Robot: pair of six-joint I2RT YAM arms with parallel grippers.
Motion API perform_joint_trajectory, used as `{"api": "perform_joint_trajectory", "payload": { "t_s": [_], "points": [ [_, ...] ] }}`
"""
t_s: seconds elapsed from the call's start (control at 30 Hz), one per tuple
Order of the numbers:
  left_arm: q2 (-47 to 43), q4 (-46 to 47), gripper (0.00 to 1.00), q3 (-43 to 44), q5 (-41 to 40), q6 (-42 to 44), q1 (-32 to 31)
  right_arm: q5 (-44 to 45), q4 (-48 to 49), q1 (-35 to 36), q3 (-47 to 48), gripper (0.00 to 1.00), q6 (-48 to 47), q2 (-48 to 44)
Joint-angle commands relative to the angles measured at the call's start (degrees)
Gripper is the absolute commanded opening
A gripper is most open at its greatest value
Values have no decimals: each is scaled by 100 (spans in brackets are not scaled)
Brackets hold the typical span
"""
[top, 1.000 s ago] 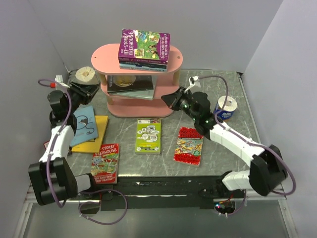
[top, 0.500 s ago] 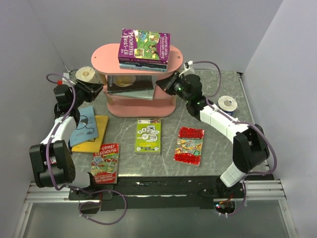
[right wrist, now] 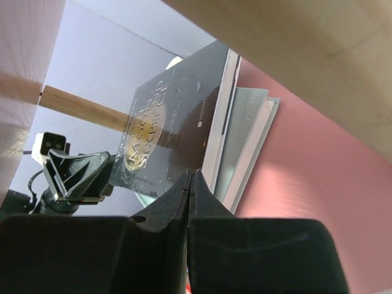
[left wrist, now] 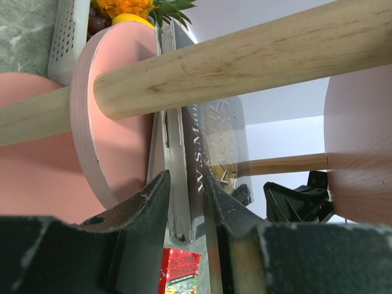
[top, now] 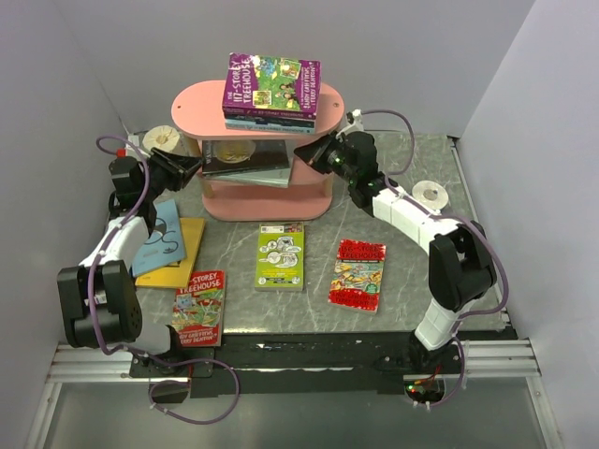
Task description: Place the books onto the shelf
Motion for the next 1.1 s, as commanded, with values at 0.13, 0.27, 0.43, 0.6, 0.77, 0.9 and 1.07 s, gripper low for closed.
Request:
{"api": "perform_joint_trajectory", "payload": {
  "t_s": [0.13, 0.27, 0.43, 0.6, 0.77, 0.9, 1.07],
  "points": [
    [-122, 8, 34, 33, -185, 134, -12, -256, 203, 24, 2, 0, 105, 194],
    [-289, 34, 35, -125, -335, 82, -3, -308, 939, 15, -561, 0, 474, 9],
    [-517, 192, 35, -309, -397, -103, 41, -142, 2012, 15, -1422, 0, 1001, -281],
    [-597, 140, 36, -301, -467, -103, 41, -18, 2857, 33, -1792, 0, 1538, -229],
    [-527, 43, 36, -275, -493, -51, 50, 131, 3034, 33, -1828, 0, 1697, -219],
    [-404, 43, 36, -248, -441, -111, 50, 210, 3034, 51, -1688, 0, 1767, -149],
    [-325, 105, 36, -275, -397, -130, 50, 131, 2726, 129, -1327, 0, 1723, 70]
  ]
}}
